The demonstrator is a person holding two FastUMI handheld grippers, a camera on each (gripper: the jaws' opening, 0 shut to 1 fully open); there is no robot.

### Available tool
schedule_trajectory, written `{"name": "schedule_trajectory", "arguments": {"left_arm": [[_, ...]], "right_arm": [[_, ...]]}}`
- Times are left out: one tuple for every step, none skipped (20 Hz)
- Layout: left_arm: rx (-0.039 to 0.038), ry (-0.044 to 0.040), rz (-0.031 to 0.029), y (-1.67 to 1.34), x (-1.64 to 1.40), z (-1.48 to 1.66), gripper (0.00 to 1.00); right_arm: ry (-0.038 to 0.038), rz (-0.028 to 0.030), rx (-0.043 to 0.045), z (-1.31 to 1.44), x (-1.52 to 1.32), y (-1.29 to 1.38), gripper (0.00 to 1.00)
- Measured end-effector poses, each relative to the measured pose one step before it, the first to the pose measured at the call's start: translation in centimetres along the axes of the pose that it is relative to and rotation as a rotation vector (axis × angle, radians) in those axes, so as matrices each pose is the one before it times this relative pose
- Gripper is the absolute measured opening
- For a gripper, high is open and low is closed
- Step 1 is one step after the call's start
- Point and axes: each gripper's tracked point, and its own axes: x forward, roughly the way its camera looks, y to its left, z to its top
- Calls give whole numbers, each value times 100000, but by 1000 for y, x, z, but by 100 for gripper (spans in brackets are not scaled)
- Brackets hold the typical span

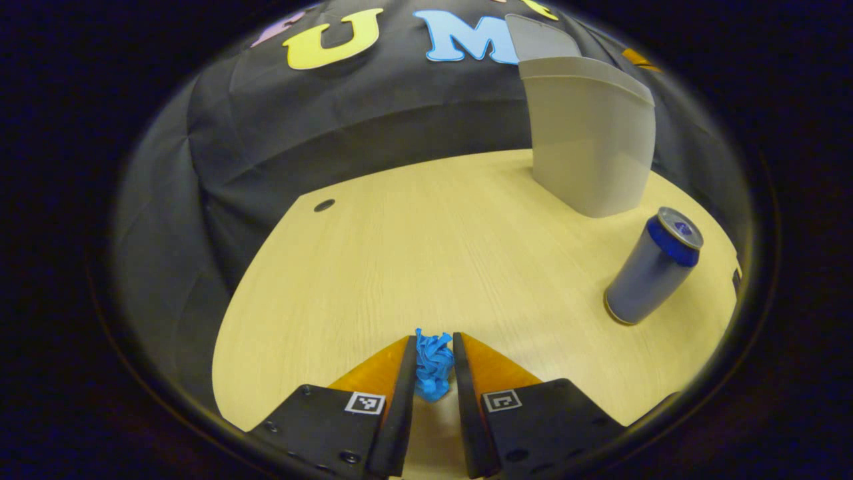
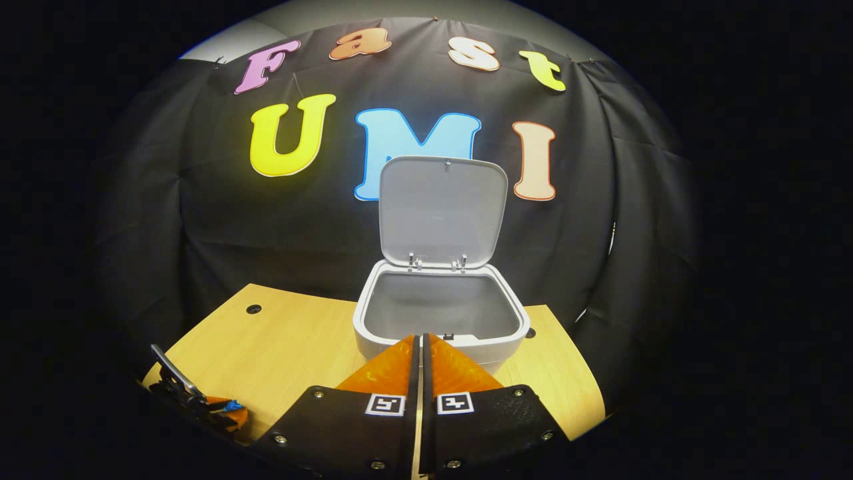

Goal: Press the lid of the desktop garbage bin to open it, pick up the crumpled paper on the desktop and throw it into the bin, then pick up the pop can on the desktop and drop it into the bin, and finally close the garbage bin lid.

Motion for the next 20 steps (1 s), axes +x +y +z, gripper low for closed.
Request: {"name": "schedule_trajectory", "arguments": {"left_arm": [[-106,-1373,-252,73,91,1068,47],[-623,-1650,144,195,121,1201,47],[-743,-2050,167,373,128,1573,47],[-792,-2289,296,211,203,1606,47],[-712,-2742,161,175,203,1812,47],[-513,-3836,-130,-66,309,2309,47],[129,-3000,-307,-175,238,1898,47],[308,-3054,-642,-331,297,1963,47],[516,-3297,-725,-474,288,1916,47],[521,-2990,-1164,-615,434,1906,47],[408,-3013,-1347,-720,408,1835,31],[515,-3392,-1550,-899,301,1980,39],[220,-2392,-1318,-758,255,1644,39],[68,-2403,-1448,-819,397,1624,39],[-132,-2347,-1622,-1036,398,1557,39],[-74,-2419,-1864,-1048,268,1360,39],[190,-2297,-1730,-1032,187,1234,39],[303,-1973,-1835,-1086,404,1287,39],[167,-1928,-1925,-1048,589,1352,39],[62,-1896,-1882,-1043,587,1294,39]], "right_arm": [[233,-162,405,-107,-46,-230,3],[148,-285,525,-136,-82,-187,3],[17,-429,438,-10,-124,-248,3],[67,-456,364,-210,-155,-256,4],[163,-533,315,-132,-177,-247,4],[282,-746,597,-267,-239,-386,3],[209,-535,623,-266,-263,-330,3],[208,-706,618,-159,-237,-297,4],[160,-770,621,-299,-287,-359,3],[82,-906,655,-161,-301,-381,3],[199,-973,707,-369,-303,-428,3],[254,-1047,819,-265,-284,-465,3],[333,-1190,898,-332,-334,-552,3],[150,-1367,1000,-245,-359,-574,4],[-9,-1561,1046,-225,-353,-642,3],[51,-1716,1109,-216,-418,-698,3],[49,-1700,1078,-369,-422,-734,3],[194,-1744,1032,-219,-345,-690,3],[267,-1759,1095,-428,-423,-817,3],[224,-1839,1183,-331,-428,-789,3]]}}
